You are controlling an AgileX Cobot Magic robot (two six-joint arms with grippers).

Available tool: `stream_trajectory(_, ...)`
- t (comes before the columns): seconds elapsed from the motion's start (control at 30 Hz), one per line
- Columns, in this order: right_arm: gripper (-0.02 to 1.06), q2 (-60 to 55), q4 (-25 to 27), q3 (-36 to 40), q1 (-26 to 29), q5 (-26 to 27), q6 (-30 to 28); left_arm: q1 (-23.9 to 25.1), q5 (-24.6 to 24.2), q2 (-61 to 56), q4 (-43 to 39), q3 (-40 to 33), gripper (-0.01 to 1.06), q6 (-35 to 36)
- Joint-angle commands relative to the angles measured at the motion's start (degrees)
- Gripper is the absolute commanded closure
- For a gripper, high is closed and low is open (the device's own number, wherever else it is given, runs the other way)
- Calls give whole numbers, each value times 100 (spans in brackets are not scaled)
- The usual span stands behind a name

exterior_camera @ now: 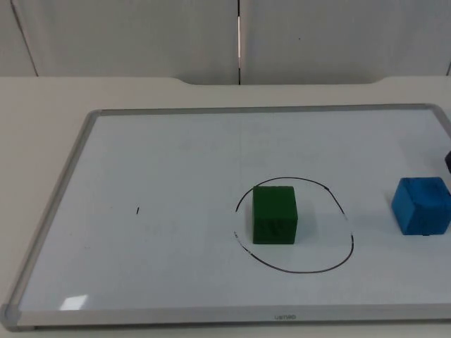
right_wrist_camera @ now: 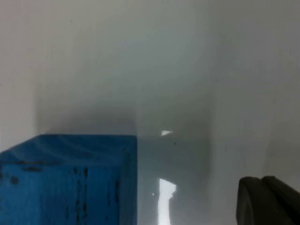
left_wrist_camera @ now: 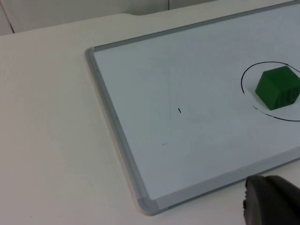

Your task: Push the two cubes into the marked area.

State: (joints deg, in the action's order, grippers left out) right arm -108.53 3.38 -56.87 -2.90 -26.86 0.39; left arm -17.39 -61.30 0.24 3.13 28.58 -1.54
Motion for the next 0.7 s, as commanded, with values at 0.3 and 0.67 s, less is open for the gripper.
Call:
stream_trajectory(0.3,104,-323,14,-23,-559,725,18,16,-25,-24,49,-28,105,-10)
stream_trajectory(0.67,104,-323,193,-23,-770,780,18,16,-25,-24,49,-28,105,-10)
